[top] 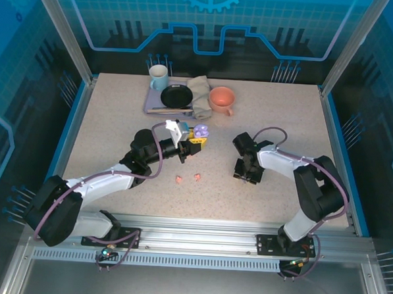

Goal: Insert wireless bluetooth earbuds into charging case

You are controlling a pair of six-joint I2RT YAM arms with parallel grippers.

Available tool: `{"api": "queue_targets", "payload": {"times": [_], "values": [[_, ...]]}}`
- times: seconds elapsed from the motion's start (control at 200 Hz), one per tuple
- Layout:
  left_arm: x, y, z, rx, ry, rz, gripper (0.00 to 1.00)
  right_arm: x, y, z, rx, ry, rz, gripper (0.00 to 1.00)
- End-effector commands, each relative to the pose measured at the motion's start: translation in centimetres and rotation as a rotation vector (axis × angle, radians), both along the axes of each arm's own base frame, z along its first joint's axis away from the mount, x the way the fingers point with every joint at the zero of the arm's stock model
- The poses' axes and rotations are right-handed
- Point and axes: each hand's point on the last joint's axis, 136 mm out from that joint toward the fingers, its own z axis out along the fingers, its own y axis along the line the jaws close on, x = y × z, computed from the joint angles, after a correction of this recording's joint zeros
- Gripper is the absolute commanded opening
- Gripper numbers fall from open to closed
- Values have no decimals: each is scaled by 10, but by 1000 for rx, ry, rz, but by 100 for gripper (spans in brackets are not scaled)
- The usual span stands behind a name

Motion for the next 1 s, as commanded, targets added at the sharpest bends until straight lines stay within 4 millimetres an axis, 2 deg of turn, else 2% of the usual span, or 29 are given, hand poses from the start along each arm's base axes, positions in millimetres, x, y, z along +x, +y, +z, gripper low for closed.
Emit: {"api": "queue_targets", "payload": {"times": [0.0, 0.33, 0.72, 0.905, 0.995], "values": [[0, 1, 16, -26, -35, -2, 0, 1, -1, -5, -28, -1, -7, 41], [0, 0, 16, -27, -31, -10, 0, 5, -12, -9, -65, -10, -26, 37], [-3, -3, 17, -25, -24, -37, 0, 15, -14, -11, -63, -13, -8, 29], [-10, -4, 20, -27, -22, -67, 0, 16, -14, -12, -49, -13, 3, 18], [-14, -4, 23, -29, -21, -80, 0, 15, -13, -11, -44, -18, 10, 16]]}}
